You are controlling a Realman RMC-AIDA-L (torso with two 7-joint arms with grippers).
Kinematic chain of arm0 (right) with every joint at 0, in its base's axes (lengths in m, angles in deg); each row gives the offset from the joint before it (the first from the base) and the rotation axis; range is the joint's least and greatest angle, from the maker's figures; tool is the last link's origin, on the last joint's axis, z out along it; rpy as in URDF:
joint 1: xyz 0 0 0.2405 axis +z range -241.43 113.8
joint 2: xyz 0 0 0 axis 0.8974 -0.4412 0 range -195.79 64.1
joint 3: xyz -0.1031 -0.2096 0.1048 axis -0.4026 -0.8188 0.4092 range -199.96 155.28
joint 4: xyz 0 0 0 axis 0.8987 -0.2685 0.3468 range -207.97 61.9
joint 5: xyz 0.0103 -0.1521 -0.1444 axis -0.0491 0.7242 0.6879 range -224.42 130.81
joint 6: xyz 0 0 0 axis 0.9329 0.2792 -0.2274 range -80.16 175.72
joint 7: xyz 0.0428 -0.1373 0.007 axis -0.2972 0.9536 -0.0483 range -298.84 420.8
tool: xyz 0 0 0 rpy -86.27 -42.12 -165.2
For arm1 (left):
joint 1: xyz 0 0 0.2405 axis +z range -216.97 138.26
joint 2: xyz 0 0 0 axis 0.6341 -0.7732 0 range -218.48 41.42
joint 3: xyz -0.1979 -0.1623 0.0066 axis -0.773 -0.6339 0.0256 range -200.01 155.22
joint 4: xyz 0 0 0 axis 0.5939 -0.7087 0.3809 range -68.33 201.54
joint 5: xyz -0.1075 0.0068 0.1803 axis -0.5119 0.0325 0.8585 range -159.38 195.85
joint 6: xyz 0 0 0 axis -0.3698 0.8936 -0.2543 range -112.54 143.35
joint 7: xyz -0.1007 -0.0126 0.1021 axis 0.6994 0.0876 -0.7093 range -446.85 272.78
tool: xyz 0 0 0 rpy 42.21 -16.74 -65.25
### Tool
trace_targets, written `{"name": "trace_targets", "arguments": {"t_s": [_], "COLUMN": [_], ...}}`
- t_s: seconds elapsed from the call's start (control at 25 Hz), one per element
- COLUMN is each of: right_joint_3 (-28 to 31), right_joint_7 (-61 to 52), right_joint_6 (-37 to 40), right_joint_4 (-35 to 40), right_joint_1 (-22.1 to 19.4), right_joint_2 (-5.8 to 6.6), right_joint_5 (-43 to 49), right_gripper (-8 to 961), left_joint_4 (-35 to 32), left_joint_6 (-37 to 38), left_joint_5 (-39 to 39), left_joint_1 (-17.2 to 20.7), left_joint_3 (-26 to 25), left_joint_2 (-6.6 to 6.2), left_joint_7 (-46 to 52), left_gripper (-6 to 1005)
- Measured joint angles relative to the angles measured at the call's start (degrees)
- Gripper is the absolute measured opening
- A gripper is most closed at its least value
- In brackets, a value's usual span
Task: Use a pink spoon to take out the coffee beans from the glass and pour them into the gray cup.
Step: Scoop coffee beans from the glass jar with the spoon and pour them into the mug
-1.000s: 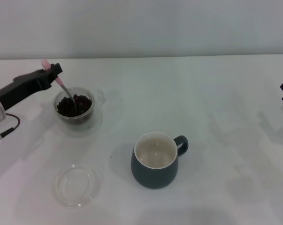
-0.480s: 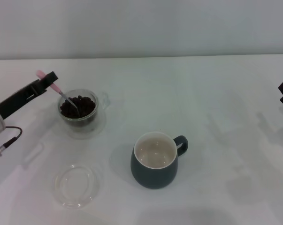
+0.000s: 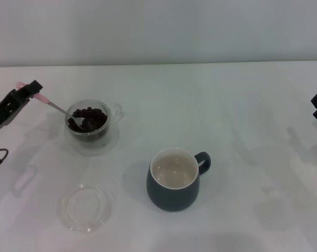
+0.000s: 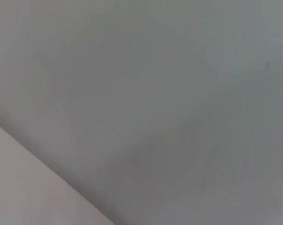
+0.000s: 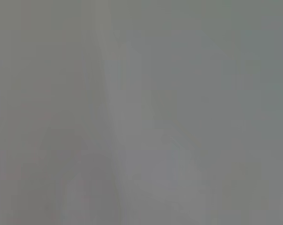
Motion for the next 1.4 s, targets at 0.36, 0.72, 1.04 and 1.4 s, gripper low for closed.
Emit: {"name": "trace_targets", "arguments": {"t_s": [0.36, 0.72, 1.04, 1.4], "right_joint_3": [0.0, -0.1, -0.1, -0.1], "right_joint_7": [0.0, 0.0, 0.2, 0.1], "right_joint_6": [0.0, 0.1, 0.1, 1.0], "right_joint_4": [-0.8, -1.3, -1.4, -1.4], "right_joint_1": [0.0, 0.1, 1.0, 0.8], "right_joint_2": [-0.08, -0.08, -0.08, -0.08], "right_joint_5": [0.2, 0.3, 0.3, 0.3], "right_gripper": [789, 789, 789, 790], "left_joint_4": [0.2, 0.5, 1.1, 5.1], "left_joint_6": [-3.5, -9.9, -17.5, -20.7], "left_joint_5": [-3.7, -6.7, -7.4, -6.7], "left_joint_1": [1.9, 3.3, 1.5, -2.5], "left_joint_3": [-0.1, -0.1, 0.8, 11.5], "left_joint_2": [-1.1, -1.64, 0.01, 0.48], "left_joint_7": [1.9, 3.7, 4.9, 0.0], "left_gripper": [133, 133, 134, 135]}}
